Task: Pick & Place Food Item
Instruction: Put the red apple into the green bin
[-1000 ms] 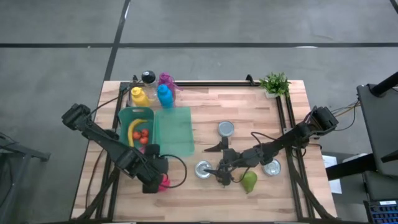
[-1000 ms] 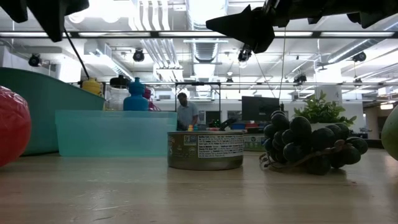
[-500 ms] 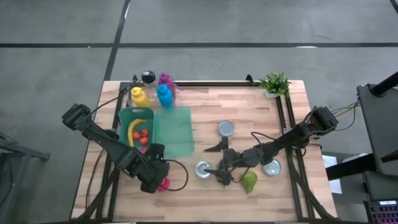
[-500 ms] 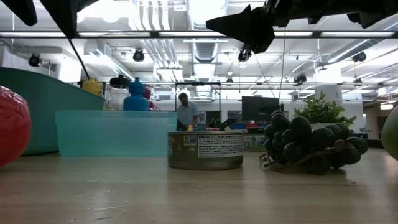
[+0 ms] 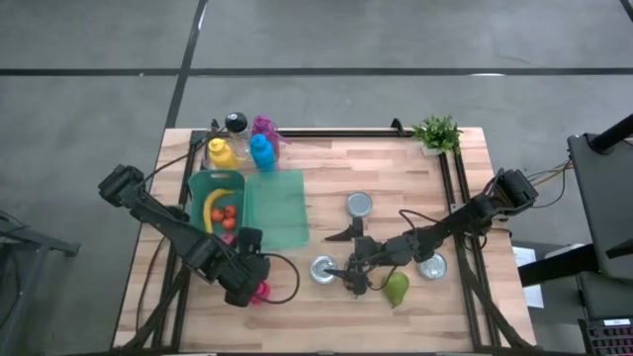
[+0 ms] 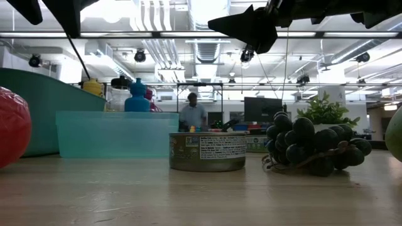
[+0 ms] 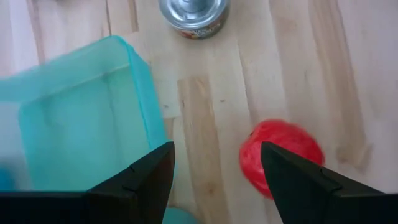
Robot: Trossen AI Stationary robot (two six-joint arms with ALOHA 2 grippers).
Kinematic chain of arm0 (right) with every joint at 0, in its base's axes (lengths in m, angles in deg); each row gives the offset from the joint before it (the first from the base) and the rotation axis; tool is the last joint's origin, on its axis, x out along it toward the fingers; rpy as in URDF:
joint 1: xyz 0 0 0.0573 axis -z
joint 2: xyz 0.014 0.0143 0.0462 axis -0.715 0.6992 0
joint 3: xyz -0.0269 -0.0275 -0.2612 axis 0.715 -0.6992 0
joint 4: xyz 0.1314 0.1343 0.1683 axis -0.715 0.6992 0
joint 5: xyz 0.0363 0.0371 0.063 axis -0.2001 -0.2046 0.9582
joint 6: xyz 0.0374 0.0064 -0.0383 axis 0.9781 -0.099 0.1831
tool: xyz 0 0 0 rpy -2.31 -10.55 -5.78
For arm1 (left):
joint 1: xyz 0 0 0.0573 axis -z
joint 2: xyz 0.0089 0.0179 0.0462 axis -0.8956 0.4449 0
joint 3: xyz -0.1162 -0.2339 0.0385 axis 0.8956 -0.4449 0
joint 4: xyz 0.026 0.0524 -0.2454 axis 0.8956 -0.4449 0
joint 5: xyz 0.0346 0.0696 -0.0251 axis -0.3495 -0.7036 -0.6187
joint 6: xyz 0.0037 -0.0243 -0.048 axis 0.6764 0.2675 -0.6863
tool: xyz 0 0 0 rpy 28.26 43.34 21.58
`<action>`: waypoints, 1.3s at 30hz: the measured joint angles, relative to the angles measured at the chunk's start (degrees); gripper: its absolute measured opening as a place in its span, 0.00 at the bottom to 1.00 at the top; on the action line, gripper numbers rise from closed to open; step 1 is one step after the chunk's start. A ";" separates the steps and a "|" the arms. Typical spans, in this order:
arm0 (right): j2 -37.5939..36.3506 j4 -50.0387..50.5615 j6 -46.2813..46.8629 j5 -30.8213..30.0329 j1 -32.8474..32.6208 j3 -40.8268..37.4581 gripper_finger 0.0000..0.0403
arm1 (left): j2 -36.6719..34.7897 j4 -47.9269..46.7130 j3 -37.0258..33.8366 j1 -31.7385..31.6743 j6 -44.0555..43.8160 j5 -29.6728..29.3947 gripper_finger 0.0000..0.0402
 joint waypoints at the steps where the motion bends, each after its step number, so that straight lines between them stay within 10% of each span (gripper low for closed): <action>1: 0.00 0.00 0.00 0.01 0.02 0.00 0.98 | 0.00 0.15 0.00 0.00 -1.92 0.00 0.61; 21: 0.00 0.00 0.00 0.02 0.00 0.00 0.98 | -0.22 0.08 0.00 0.17 -47.01 2.15 0.61; 39: 0.00 0.00 0.00 0.00 0.01 0.00 0.98 | 2.83 -1.29 0.02 0.55 -49.53 16.60 0.61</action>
